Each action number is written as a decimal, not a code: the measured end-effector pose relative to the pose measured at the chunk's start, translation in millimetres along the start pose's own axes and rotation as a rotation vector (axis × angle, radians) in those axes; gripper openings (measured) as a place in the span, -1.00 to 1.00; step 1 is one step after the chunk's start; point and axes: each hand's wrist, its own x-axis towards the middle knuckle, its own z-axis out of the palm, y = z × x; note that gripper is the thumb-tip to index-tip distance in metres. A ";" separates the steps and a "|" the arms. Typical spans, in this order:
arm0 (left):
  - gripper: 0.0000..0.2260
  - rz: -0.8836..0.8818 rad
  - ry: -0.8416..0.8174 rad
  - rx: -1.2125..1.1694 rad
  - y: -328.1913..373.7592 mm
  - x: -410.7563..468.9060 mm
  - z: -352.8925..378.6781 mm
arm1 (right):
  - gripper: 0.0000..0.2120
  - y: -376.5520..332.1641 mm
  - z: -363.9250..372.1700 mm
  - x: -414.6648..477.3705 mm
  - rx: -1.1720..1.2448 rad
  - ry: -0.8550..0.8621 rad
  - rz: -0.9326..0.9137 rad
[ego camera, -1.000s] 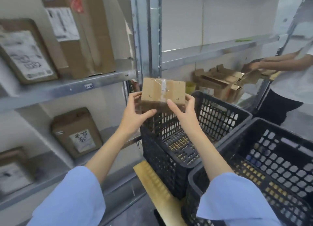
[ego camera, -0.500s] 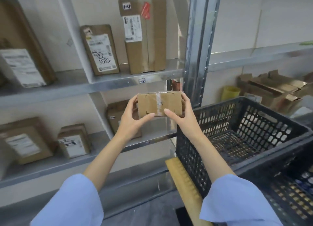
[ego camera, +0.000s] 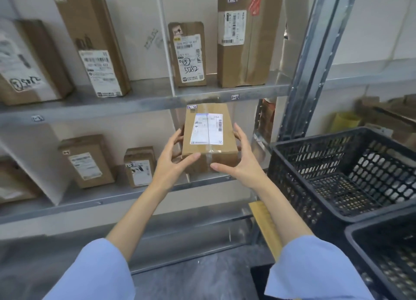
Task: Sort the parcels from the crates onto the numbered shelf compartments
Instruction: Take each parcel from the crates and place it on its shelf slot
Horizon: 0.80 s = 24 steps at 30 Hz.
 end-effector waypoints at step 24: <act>-0.33 0.021 -0.032 -0.008 -35.0 -80.5 -61.7 | -0.32 -29.9 78.4 -75.0 0.006 0.112 0.097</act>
